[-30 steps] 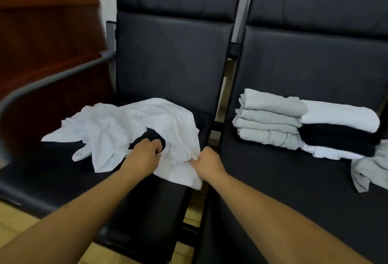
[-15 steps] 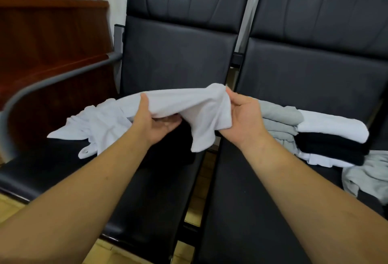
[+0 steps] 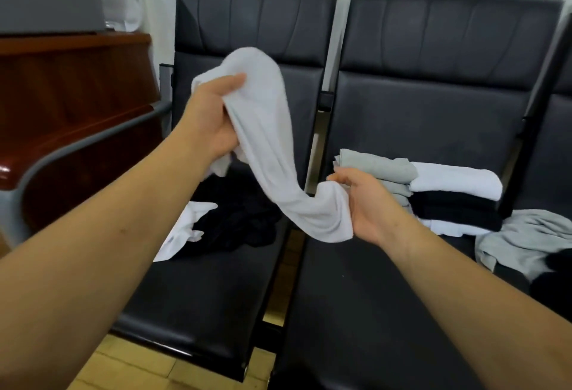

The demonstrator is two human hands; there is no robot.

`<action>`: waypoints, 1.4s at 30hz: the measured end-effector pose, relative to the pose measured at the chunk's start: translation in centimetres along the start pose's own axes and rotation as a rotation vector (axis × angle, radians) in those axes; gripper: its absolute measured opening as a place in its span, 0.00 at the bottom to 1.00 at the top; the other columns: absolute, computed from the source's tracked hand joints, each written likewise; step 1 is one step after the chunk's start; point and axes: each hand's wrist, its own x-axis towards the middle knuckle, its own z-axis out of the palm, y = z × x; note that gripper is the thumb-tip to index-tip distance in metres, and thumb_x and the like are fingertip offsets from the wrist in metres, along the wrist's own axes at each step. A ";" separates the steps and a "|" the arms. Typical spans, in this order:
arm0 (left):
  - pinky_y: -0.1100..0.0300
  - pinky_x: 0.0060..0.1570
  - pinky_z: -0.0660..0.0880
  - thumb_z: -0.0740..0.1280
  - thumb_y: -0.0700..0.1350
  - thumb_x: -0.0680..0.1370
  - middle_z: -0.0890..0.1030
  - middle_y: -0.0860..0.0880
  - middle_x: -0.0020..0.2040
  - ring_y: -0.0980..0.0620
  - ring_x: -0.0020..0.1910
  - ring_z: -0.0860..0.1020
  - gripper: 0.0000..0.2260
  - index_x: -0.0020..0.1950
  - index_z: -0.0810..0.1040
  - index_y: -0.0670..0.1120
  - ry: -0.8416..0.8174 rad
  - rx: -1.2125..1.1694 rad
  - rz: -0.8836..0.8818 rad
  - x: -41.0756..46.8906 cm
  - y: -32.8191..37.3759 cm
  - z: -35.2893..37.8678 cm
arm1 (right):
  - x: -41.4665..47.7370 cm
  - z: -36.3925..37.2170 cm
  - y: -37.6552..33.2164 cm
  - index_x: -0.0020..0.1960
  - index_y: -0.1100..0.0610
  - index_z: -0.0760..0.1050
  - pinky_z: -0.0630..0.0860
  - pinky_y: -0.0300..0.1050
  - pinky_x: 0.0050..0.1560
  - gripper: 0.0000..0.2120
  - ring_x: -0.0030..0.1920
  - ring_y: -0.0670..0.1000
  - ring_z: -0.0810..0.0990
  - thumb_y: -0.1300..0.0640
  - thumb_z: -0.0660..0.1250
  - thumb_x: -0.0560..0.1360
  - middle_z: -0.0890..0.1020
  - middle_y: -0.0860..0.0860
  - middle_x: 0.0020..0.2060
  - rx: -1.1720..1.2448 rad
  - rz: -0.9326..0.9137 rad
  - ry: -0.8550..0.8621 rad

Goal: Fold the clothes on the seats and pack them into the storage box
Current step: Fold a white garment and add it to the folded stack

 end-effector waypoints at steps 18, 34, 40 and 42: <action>0.46 0.70 0.69 0.63 0.64 0.77 0.80 0.45 0.65 0.46 0.66 0.78 0.28 0.69 0.77 0.48 -0.406 0.387 -0.860 -11.7 -17.3 1.6 | -10.9 -10.2 3.9 0.63 0.65 0.79 0.77 0.53 0.63 0.19 0.61 0.59 0.82 0.58 0.68 0.74 0.82 0.61 0.61 0.037 -0.001 -0.041; 0.51 0.57 0.78 0.77 0.42 0.63 0.83 0.40 0.54 0.44 0.54 0.82 0.19 0.54 0.86 0.43 -0.537 0.230 -0.693 -12.4 -19.7 2.4 | -9.1 -14.0 6.9 0.66 0.58 0.77 0.77 0.59 0.65 0.33 0.52 0.59 0.80 0.35 0.72 0.71 0.81 0.61 0.62 -0.107 0.110 0.235; 0.50 0.50 0.81 0.80 0.38 0.61 0.83 0.38 0.50 0.43 0.48 0.83 0.18 0.50 0.86 0.41 -0.510 0.295 -0.675 -12.1 -19.8 2.8 | -9.2 -12.2 8.5 0.64 0.63 0.78 0.76 0.53 0.63 0.18 0.62 0.59 0.78 0.55 0.70 0.77 0.79 0.59 0.62 0.065 0.271 -0.085; 0.51 0.50 0.81 0.73 0.34 0.66 0.84 0.39 0.49 0.44 0.47 0.84 0.13 0.50 0.85 0.42 -0.462 0.341 -0.639 -12.0 -19.9 2.8 | -9.0 -11.9 8.3 0.56 0.63 0.79 0.71 0.50 0.58 0.11 0.55 0.58 0.72 0.63 0.68 0.74 0.76 0.59 0.54 0.047 0.224 -0.047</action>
